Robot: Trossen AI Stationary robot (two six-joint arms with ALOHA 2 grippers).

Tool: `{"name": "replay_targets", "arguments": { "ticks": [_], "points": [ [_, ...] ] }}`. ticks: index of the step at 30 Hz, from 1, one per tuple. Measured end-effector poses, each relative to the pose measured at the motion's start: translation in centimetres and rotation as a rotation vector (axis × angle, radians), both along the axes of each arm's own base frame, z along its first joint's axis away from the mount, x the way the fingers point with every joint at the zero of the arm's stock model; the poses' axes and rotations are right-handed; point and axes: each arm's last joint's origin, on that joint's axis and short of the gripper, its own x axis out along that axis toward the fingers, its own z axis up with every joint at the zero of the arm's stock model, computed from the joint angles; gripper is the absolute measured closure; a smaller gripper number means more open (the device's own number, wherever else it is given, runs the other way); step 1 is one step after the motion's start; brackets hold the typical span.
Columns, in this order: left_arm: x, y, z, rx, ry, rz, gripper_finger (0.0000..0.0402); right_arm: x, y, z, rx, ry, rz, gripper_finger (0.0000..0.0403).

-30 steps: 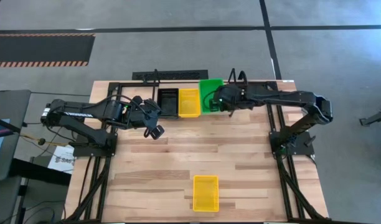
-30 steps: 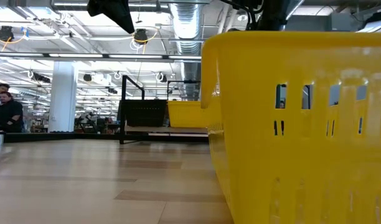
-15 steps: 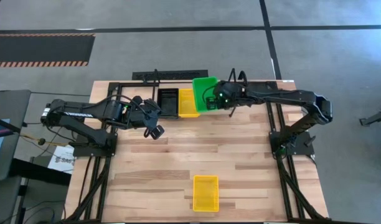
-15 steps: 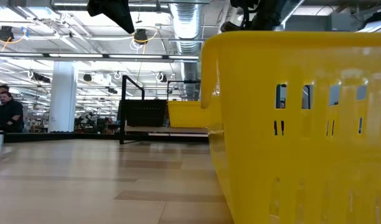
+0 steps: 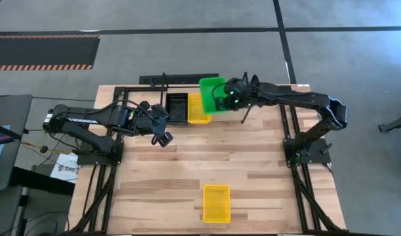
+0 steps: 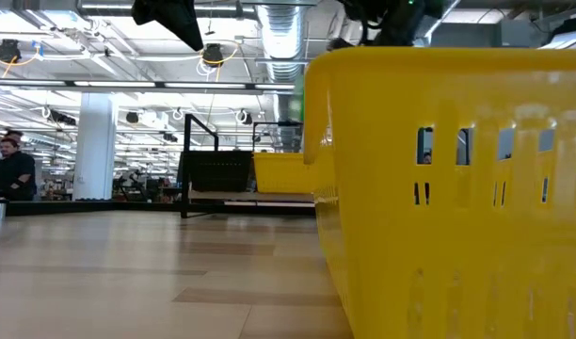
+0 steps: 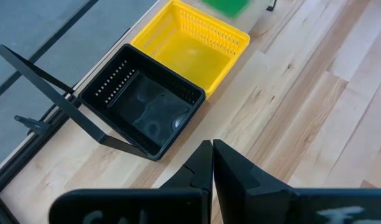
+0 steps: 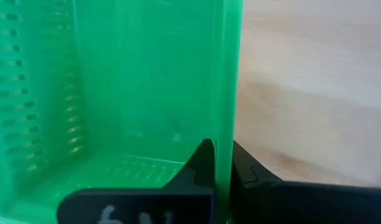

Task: Stack baskets on shelf by color
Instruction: Put the stacked green bins on the shelf

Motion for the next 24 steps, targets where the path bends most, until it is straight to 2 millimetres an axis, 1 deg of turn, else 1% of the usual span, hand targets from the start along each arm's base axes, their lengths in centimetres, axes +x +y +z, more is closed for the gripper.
{"name": "replay_targets", "arguments": {
  "ticks": [2,4,5,8,11,15,17,20,24],
  "points": [
    [0.0,0.0,0.0,0.000,0.000,0.000,0.0401,0.9,-0.1,-0.1,-0.004,-0.053,0.051,0.0391],
    [0.0,0.0,0.0,0.000,0.001,0.000,0.0401,2.2,-0.3,0.2,-0.035,-0.161,0.118,0.0391],
    [0.0,0.0,0.0,0.000,0.001,0.000,0.0401,2.8,-0.4,0.1,-0.051,-0.186,0.146,0.0391],
    [0.0,0.0,0.0,0.000,0.004,-0.001,0.0401,3.6,-1.0,-0.7,-0.064,-0.187,0.166,0.0391],
    [0.0,0.0,0.0,-0.010,0.008,-0.007,0.0401,3.3,-1.6,-1.3,-0.037,-0.152,0.171,0.0391],
    [-0.1,0.0,-0.1,-0.014,0.012,-0.009,0.0402,2.0,-2.3,-2.1,0.012,-0.037,0.147,0.0391],
    [-0.1,0.0,-0.1,-0.013,0.011,-0.008,0.0401,1.5,-2.8,-2.2,0.028,-0.009,0.125,0.0391],
    [-0.1,0.1,-0.1,-0.013,0.011,-0.005,0.0401,1.3,-3.1,-2.2,0.026,-0.011,0.114,0.0391],
    [-0.1,0.3,-0.1,-0.013,0.010,0.008,0.0401,1.8,-3.1,-1.8,-0.011,-0.063,0.135,0.0391]
  ]
}}
